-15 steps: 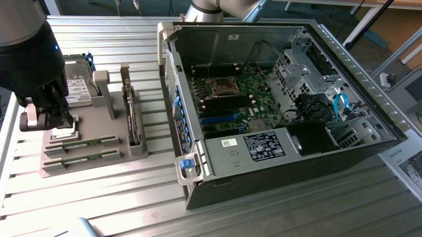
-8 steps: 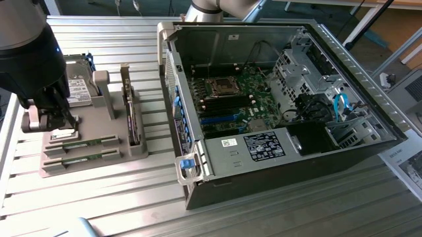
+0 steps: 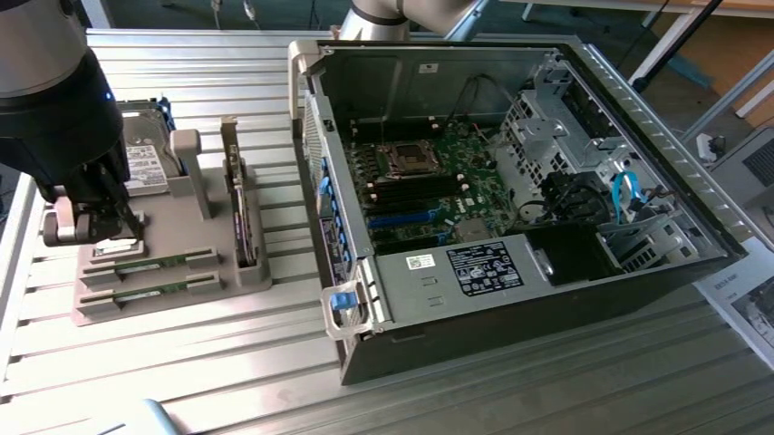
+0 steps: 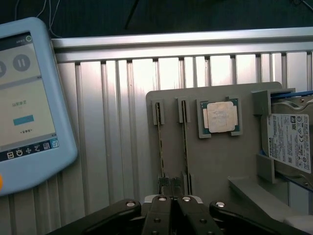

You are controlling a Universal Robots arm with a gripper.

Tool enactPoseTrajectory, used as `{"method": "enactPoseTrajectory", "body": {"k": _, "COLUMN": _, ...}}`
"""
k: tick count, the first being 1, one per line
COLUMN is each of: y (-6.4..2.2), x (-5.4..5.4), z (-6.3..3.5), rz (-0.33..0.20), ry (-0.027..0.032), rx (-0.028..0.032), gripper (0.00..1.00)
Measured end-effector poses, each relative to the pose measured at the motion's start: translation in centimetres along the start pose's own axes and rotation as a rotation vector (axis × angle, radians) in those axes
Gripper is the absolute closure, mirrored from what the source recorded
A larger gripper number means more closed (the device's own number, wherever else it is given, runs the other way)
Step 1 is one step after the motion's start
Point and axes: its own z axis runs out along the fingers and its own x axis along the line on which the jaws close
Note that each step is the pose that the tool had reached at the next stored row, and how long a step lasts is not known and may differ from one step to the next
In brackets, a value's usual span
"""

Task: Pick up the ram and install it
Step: 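Pick up the ram and move it above insertion slot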

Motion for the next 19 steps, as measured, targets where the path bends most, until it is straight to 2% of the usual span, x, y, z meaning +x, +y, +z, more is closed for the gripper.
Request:
{"method": "enactPoseTrajectory", "body": {"k": 6, "y": 0.0, "x": 0.0, "z": 0.01, "rz": 0.0, "ry": -0.0001, "rx": 0.0001, "gripper": 0.89}}
{"method": "enactPoseTrajectory", "body": {"k": 7, "y": 0.0, "x": 0.0, "z": 0.01, "rz": 0.0, "ry": -0.0001, "rx": 0.0002, "gripper": 0.83}}
{"method": "enactPoseTrajectory", "body": {"k": 8, "y": 0.0, "x": 0.0, "z": 0.01, "rz": 0.0, "ry": -0.0001, "rx": 0.0001, "gripper": 0.83}}
{"method": "enactPoseTrajectory", "body": {"k": 9, "y": 0.0, "x": 0.0, "z": 0.01, "rz": 0.0, "ry": -0.0001, "rx": 0.0001, "gripper": 0.76}}
{"method": "enactPoseTrajectory", "body": {"k": 14, "y": 0.0, "x": 0.01, "z": 0.03, "rz": 0.0, "ry": -0.0002, "rx": 0.0002, "gripper": 0.76}}
{"method": "enactPoseTrajectory", "body": {"k": 19, "y": 0.0, "x": 0.11, "z": 0.73, "rz": 0.0, "ry": -0.0003, "rx": 0.0019, "gripper": 0.76}}
